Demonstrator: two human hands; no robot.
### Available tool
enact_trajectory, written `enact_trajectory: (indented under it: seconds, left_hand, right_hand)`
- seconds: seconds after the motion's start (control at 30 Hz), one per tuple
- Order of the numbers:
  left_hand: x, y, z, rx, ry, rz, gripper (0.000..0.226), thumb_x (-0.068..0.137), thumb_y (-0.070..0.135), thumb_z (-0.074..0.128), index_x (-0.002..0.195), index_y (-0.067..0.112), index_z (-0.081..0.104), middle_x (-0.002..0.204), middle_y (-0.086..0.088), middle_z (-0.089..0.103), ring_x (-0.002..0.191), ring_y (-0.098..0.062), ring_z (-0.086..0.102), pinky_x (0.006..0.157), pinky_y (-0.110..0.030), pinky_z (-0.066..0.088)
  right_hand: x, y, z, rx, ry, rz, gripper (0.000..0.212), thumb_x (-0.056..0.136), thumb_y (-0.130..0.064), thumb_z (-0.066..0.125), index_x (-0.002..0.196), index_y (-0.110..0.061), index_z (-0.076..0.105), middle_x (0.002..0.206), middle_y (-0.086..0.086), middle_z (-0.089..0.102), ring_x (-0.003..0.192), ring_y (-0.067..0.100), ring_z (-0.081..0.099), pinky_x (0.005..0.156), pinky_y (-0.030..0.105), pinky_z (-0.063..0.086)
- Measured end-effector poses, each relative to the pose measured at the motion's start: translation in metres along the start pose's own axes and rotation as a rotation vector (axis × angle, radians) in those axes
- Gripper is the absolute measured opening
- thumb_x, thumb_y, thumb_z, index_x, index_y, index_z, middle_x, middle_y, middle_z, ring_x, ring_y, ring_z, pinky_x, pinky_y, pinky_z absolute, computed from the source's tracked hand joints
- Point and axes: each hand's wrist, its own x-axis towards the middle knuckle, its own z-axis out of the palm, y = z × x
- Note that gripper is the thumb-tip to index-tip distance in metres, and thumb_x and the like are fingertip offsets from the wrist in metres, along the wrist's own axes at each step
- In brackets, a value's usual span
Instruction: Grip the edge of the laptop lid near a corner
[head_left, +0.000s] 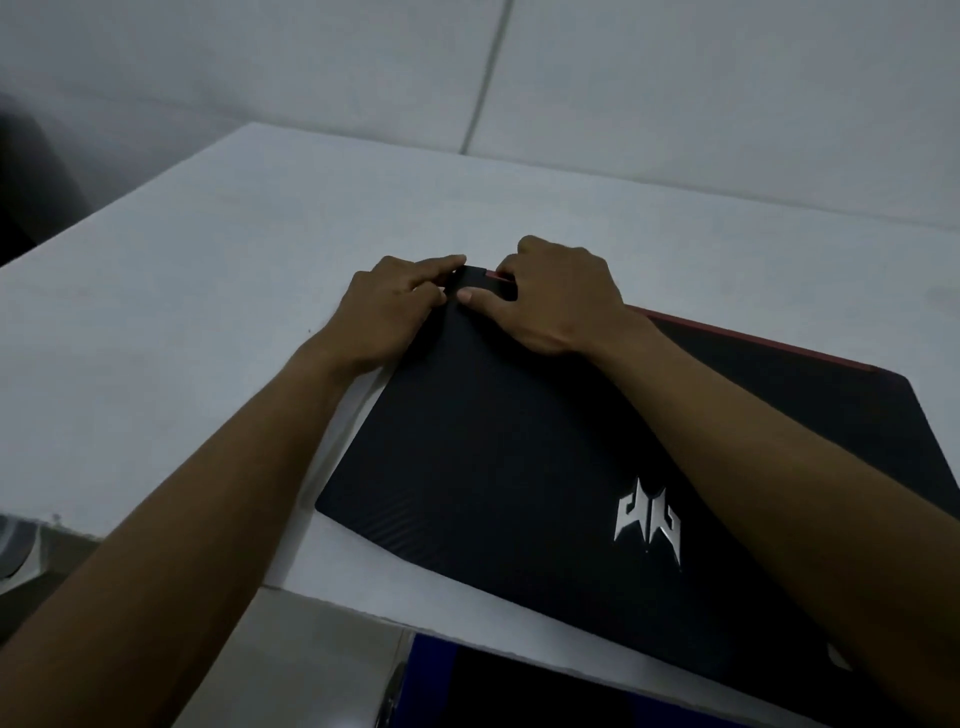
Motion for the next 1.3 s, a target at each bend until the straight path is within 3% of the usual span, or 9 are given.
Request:
enact_trajectory:
  seconds: [0.17,0.37,0.6,0.73,0.87,1.1,1.3]
  left_hand:
    - [0.0,0.0,0.002,0.014,-0.008,0.021,0.063,0.083,0.028,0.034,0.143,0.028,0.053,0.149,0.002,0.053,0.135,-0.017,0.048,0.112,-0.033,0.034]
    - [-0.001,-0.005,0.004,-0.017,0.031,0.051,0.038,0.09,0.039,0.05,0.124,0.03,0.062,0.122,0.006,0.065,0.117,-0.015,0.057,0.102,-0.037,0.042]
    - [-0.002,-0.009,0.006,-0.028,0.056,0.096,0.033,0.09,0.04,0.054,0.119,0.028,0.062,0.119,0.006,0.066,0.111,-0.012,0.057,0.087,-0.019,0.039]
    - [-0.003,-0.008,0.007,-0.061,0.108,0.117,0.028,0.09,0.037,0.058,0.112,0.021,0.065,0.108,0.008,0.068,0.106,-0.01,0.06,0.083,-0.016,0.039]
    - [-0.004,-0.008,0.008,-0.064,0.144,0.119,0.023,0.09,0.034,0.061,0.105,0.019,0.066,0.094,0.014,0.067,0.091,0.006,0.059,0.073,-0.007,0.037]
    - [-0.004,-0.009,0.008,-0.057,0.181,0.133,0.024,0.087,0.037,0.061,0.101,0.018,0.067,0.091,0.012,0.067,0.083,0.005,0.058,0.072,-0.016,0.039]
    - [-0.005,-0.009,0.008,-0.041,0.201,0.159,0.019,0.087,0.032,0.063,0.096,0.015,0.067,0.084,0.014,0.064,0.077,0.011,0.056,0.07,-0.012,0.039]
  right_hand:
    - [0.0,0.0,0.001,0.005,0.024,-0.005,0.072,0.085,-0.079,0.036,0.096,-0.018,0.071,0.087,-0.004,0.05,0.077,0.021,0.052,0.07,0.034,0.033]
    - [-0.005,-0.002,0.003,0.019,0.036,-0.05,0.071,0.085,-0.08,0.035,0.085,-0.017,0.068,0.078,-0.006,0.043,0.071,0.02,0.05,0.065,0.032,0.029]
    - [-0.008,-0.003,0.002,0.019,0.045,-0.074,0.067,0.086,-0.079,0.037,0.081,-0.018,0.064,0.079,-0.005,0.044,0.072,0.021,0.05,0.066,0.032,0.029]
    - [-0.01,-0.005,0.002,0.019,0.046,-0.097,0.065,0.085,-0.079,0.038,0.082,-0.019,0.064,0.082,-0.005,0.047,0.072,0.021,0.05,0.068,0.033,0.031]
    - [-0.012,-0.007,0.002,0.022,0.053,-0.108,0.07,0.084,-0.08,0.037,0.091,-0.019,0.07,0.087,-0.004,0.051,0.075,0.021,0.052,0.069,0.033,0.032]
    - [-0.014,-0.009,0.001,0.024,0.059,-0.109,0.073,0.084,-0.08,0.037,0.097,-0.018,0.073,0.09,-0.003,0.055,0.077,0.021,0.054,0.069,0.033,0.033]
    - [-0.017,-0.011,0.001,0.028,0.059,-0.109,0.073,0.083,-0.08,0.038,0.098,-0.018,0.074,0.09,-0.003,0.057,0.075,0.02,0.053,0.068,0.033,0.032]
